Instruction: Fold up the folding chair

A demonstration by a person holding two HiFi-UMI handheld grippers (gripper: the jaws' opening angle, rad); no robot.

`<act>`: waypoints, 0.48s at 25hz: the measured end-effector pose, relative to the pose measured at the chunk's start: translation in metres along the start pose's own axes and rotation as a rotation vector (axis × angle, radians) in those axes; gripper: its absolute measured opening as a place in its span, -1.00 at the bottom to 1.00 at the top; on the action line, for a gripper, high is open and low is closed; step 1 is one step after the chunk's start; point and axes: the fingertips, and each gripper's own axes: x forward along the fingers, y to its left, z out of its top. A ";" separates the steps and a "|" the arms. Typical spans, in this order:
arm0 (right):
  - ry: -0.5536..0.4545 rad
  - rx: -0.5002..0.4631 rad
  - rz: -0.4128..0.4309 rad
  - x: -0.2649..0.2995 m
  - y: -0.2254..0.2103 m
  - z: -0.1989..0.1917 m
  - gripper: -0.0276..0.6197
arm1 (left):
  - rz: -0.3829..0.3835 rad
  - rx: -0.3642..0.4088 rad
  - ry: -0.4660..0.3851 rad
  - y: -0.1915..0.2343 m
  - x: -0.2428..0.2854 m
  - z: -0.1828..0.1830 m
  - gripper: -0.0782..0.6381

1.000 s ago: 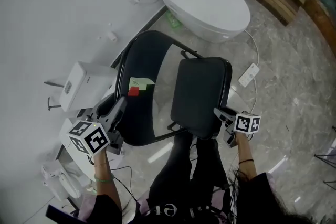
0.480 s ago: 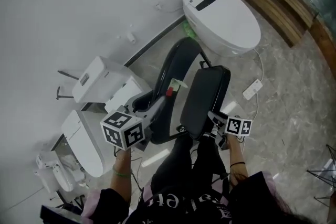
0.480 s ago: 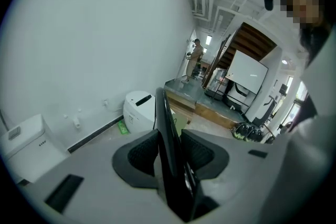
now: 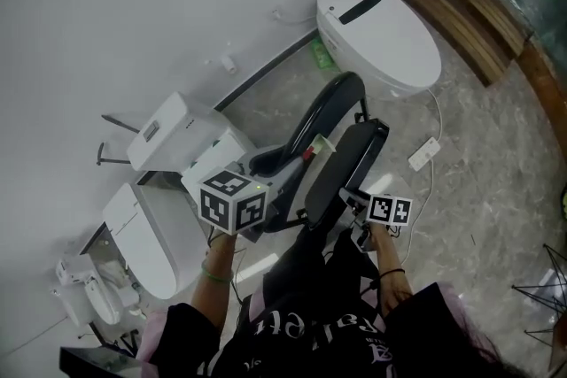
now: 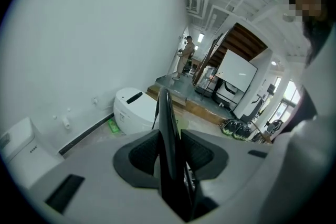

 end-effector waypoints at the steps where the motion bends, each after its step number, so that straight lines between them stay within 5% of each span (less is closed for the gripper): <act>1: -0.002 0.002 -0.003 0.005 0.005 0.000 -0.40 | -0.014 -0.008 -0.004 0.001 -0.002 0.000 -0.42; 8: -0.078 0.076 -0.004 0.036 0.027 0.009 -0.48 | -0.026 -0.006 0.014 0.024 -0.011 0.002 -0.42; 12: -0.076 0.082 -0.015 0.046 0.029 0.018 -0.48 | -0.127 -0.095 -0.006 0.039 -0.007 0.011 -0.42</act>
